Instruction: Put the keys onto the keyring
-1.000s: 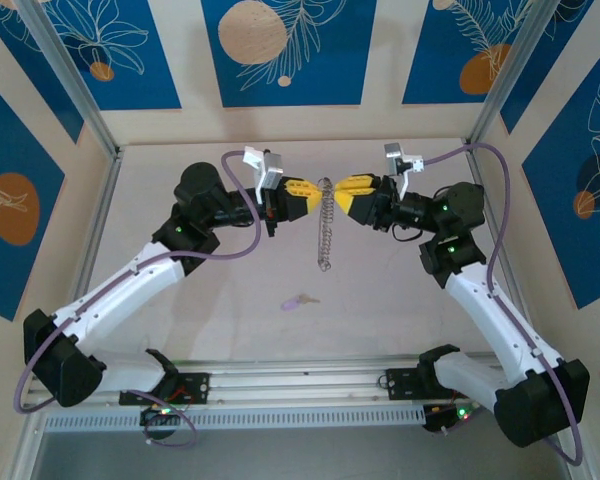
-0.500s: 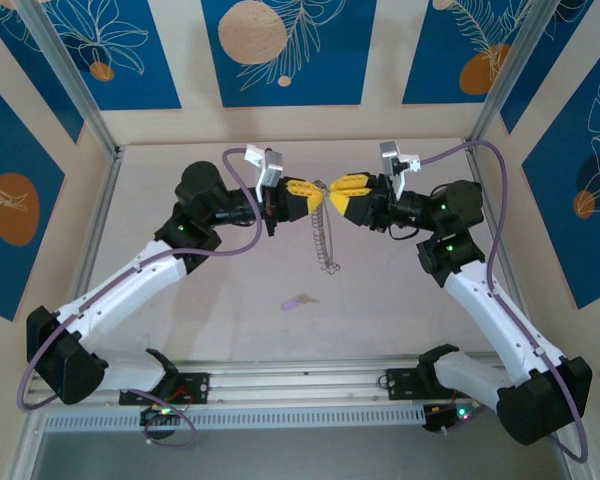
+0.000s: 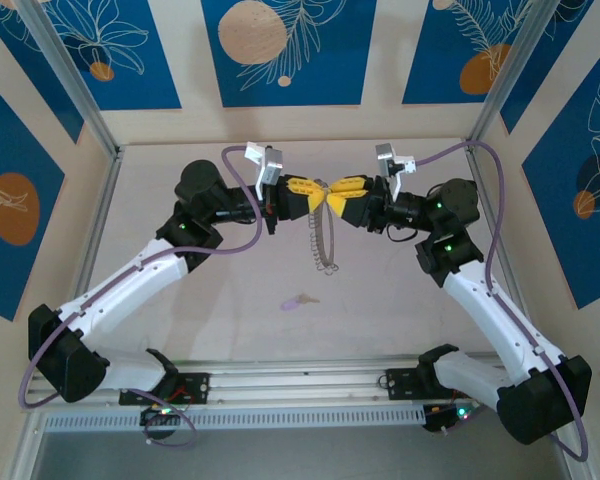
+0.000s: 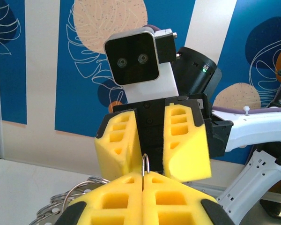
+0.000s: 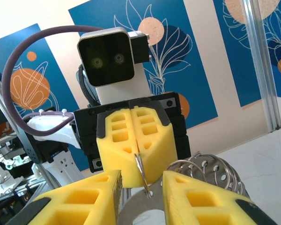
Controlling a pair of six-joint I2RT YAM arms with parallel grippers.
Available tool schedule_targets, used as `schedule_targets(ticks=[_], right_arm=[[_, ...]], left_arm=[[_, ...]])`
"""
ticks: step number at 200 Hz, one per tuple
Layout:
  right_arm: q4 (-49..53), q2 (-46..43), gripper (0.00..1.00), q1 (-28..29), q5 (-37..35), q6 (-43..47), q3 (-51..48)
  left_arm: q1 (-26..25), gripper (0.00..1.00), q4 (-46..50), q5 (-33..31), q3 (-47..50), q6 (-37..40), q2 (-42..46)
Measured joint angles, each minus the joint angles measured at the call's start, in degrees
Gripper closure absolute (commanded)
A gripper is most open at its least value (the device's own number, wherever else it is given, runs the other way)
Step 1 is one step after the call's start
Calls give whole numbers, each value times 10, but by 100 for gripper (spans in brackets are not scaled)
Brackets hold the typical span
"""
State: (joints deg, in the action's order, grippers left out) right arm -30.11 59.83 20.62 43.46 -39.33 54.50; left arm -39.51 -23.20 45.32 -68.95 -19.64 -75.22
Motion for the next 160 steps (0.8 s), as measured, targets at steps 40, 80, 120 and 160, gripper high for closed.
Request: schedule_targets(ticks=[40, 80, 120, 160], right_arm=[[2, -12, 67, -14, 0, 0, 0], [1, -12, 65, -16, 1, 0, 0], [-3, -5, 65, -15, 3, -1, 0], [-7, 3, 70, -10, 4, -1, 0]], left_arm=[[0, 100, -2, 4, 0, 0, 0], [0, 100, -4, 12, -2, -4, -4], [0, 100, -9, 21, -3, -11, -9], [0, 100, -13, 26, -11, -14, -11]])
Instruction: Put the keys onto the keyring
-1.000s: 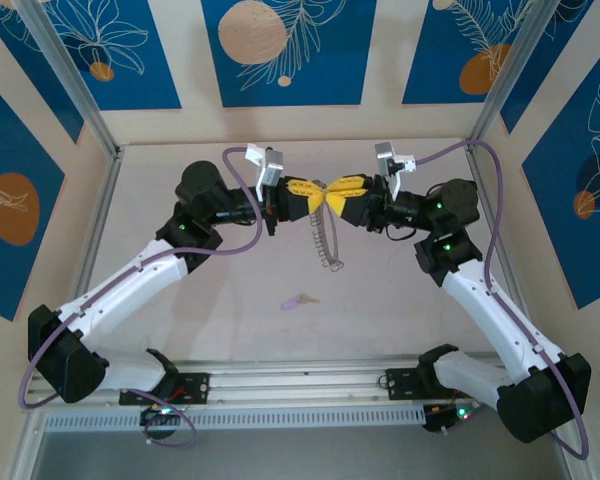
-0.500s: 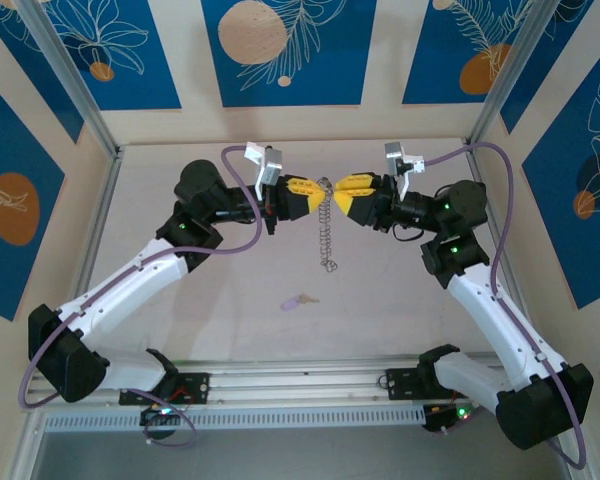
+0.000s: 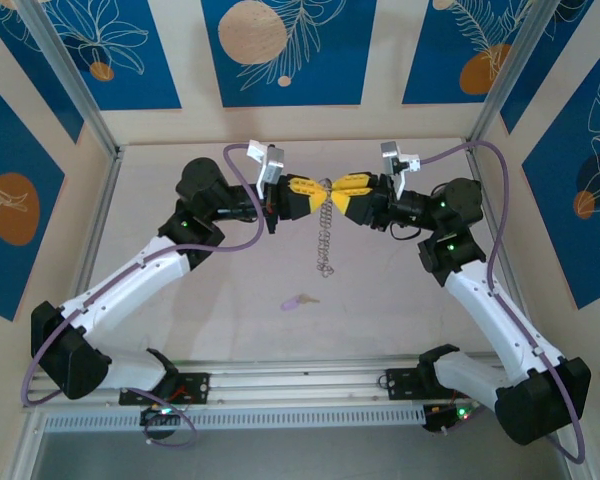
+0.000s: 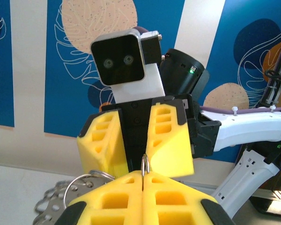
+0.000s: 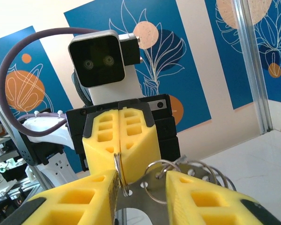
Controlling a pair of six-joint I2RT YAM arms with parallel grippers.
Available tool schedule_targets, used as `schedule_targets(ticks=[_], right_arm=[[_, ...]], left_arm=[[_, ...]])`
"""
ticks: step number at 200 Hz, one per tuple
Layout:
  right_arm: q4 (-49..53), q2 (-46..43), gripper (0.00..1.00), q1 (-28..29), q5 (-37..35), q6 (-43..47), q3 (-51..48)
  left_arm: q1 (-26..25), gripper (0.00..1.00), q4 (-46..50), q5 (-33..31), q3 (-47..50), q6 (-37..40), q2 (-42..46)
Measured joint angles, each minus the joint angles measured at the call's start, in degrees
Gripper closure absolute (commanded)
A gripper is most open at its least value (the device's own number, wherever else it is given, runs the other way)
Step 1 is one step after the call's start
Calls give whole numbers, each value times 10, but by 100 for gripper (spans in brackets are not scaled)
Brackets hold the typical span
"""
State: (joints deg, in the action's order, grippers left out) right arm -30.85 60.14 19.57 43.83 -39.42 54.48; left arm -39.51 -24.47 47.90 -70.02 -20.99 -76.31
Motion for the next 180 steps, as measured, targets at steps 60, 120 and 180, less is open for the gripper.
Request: schedule_targets(ticks=[60, 120, 180], right_arm=[[-10, 5, 73, 7, 3, -2, 0], [-13, 5, 83, 9, 5, -4, 0], [3, -8, 71, -5, -1, 1, -3]], left_arm=[[0, 100, 0, 2, -2, -2, -2], [0, 100, 0, 3, -2, -2, -5], [0, 100, -9, 3, -2, -12, -7]])
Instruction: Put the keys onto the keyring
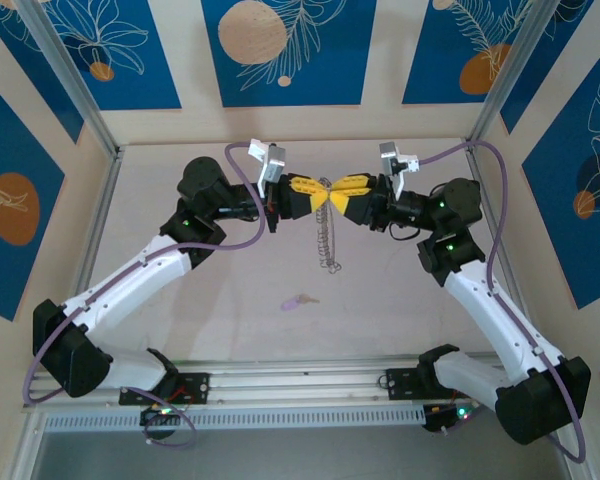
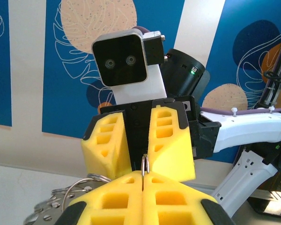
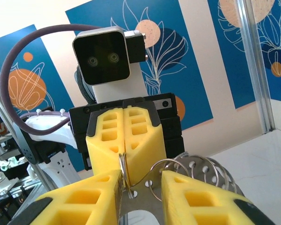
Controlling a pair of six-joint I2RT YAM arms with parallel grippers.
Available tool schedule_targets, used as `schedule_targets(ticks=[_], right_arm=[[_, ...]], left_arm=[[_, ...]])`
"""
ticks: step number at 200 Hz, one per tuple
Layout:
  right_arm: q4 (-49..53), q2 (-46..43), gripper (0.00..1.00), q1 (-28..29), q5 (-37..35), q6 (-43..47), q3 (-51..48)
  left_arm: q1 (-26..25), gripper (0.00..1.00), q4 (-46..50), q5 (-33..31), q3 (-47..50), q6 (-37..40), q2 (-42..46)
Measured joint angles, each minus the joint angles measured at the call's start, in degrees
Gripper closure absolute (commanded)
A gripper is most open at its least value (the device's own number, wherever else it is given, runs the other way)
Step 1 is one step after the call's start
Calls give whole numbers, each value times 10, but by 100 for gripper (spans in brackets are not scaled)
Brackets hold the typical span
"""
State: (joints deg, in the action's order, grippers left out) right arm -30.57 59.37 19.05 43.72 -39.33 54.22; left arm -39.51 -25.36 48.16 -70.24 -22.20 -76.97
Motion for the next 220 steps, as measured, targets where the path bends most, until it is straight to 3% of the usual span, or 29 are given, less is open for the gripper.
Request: schedule_targets(ticks=[52, 148, 220], right_arm=[[6, -62, 70, -42, -14, -1, -26], [-21, -58, 72, -37, -33, -35, -57], [-33, -51, 72, -29, -35, -37, -57]], left_arm=[[0, 100, -78, -9, 9, -45, 0], [0, 100, -247, -43, 26, -160, -17], [-2, 100, -299, -67, 27, -216, -35]])
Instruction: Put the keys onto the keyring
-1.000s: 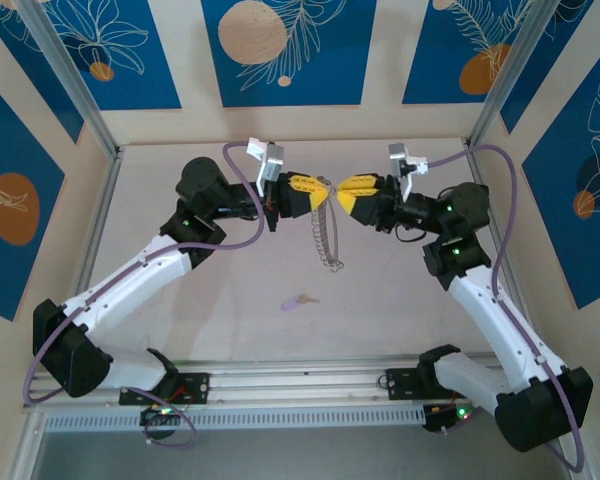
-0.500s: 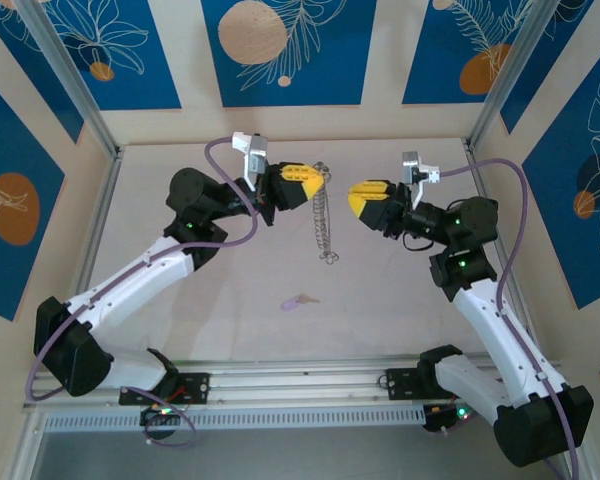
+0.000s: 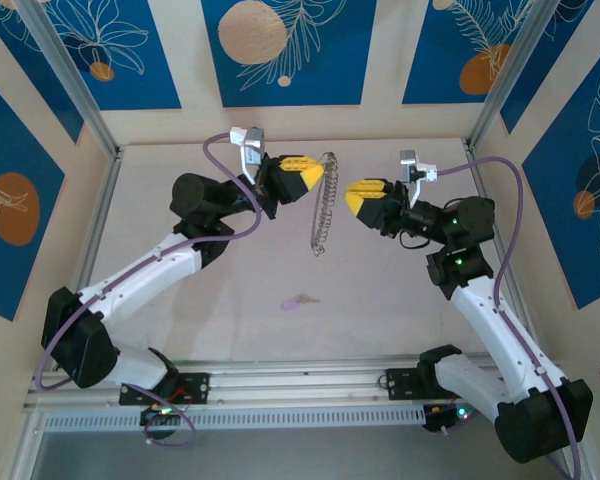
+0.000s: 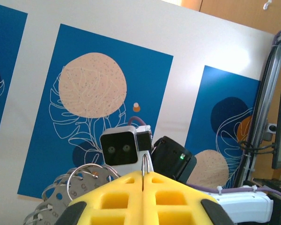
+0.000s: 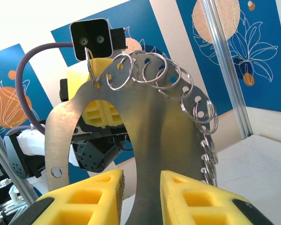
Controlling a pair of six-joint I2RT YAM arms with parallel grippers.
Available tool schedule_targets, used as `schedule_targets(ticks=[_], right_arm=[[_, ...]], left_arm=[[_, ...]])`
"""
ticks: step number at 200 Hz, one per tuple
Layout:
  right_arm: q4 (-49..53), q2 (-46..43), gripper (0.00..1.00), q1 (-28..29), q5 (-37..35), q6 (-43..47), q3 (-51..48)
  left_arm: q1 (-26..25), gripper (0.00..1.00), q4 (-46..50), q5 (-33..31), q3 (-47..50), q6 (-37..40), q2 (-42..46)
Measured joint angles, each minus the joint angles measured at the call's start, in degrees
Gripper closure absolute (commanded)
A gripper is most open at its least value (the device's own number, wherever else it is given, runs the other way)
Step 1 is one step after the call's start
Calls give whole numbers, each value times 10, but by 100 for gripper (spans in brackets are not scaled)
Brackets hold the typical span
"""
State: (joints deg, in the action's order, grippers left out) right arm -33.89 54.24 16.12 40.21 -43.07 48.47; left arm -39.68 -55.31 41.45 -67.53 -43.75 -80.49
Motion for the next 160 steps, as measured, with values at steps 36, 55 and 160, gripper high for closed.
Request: schedule_targets(ticks=[36, 55, 160], right_arm=[[-3, 0, 73, 0, 0, 0, 0], [-4, 0, 73, 0, 0, 0, 0], [-15, 15, 69, 7, -3, -4, 29]], left_arm=[[-1, 100, -7, -9, 0, -10, -2], [-2, 100, -8, -13, 0, -10, -3], [-6, 100, 18, -26, 0, -8, -3]])
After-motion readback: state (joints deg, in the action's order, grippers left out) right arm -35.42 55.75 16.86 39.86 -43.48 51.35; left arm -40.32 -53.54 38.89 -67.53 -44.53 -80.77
